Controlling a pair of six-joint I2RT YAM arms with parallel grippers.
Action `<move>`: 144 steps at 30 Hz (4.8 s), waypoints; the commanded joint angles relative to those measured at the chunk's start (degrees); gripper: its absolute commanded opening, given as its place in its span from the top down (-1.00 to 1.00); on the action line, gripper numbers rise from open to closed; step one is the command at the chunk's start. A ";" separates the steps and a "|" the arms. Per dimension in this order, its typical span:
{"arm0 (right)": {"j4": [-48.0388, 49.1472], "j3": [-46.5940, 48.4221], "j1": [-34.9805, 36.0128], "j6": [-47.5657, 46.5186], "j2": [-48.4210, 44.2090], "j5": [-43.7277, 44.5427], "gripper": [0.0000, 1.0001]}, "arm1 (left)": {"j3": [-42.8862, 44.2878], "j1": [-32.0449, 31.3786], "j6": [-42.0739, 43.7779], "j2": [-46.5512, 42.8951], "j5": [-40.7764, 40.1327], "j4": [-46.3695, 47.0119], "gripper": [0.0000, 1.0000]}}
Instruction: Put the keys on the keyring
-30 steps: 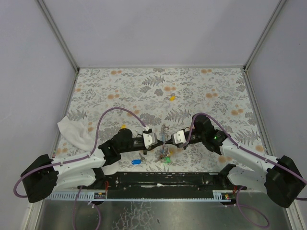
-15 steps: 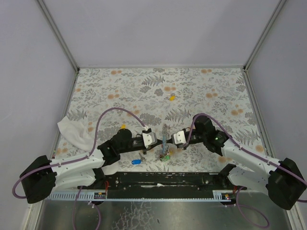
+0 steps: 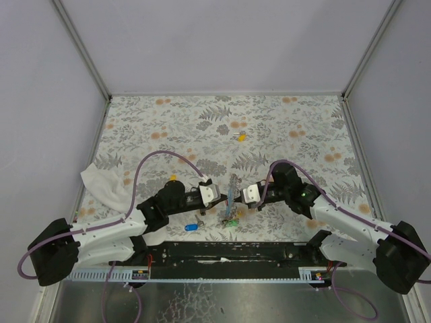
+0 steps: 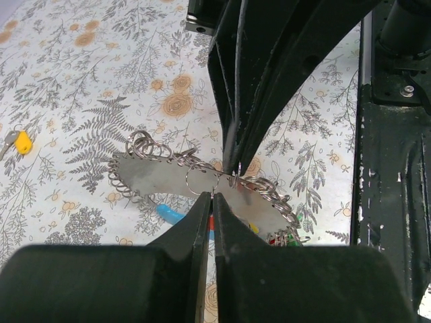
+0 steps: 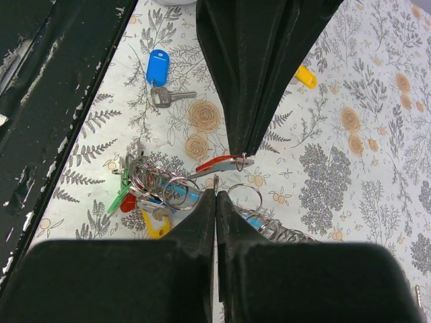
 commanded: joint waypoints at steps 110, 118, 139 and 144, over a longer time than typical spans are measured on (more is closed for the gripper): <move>7.24 -2.69 0.64 21.93 -19.69 7.41 0.58 | 2.97 6.34 -7.02 6.42 14.94 12.14 1.00; 10.97 -3.02 0.64 29.16 -20.02 13.84 0.33 | 0.38 8.75 -5.43 -0.70 13.11 8.12 1.00; 23.99 -6.27 0.64 40.66 -4.97 17.01 0.05 | -9.47 9.96 -9.84 -12.80 -2.03 9.92 1.00; 25.70 -6.03 1.20 45.57 -0.39 18.64 0.05 | -10.84 10.09 -9.97 -14.76 -6.94 8.47 1.00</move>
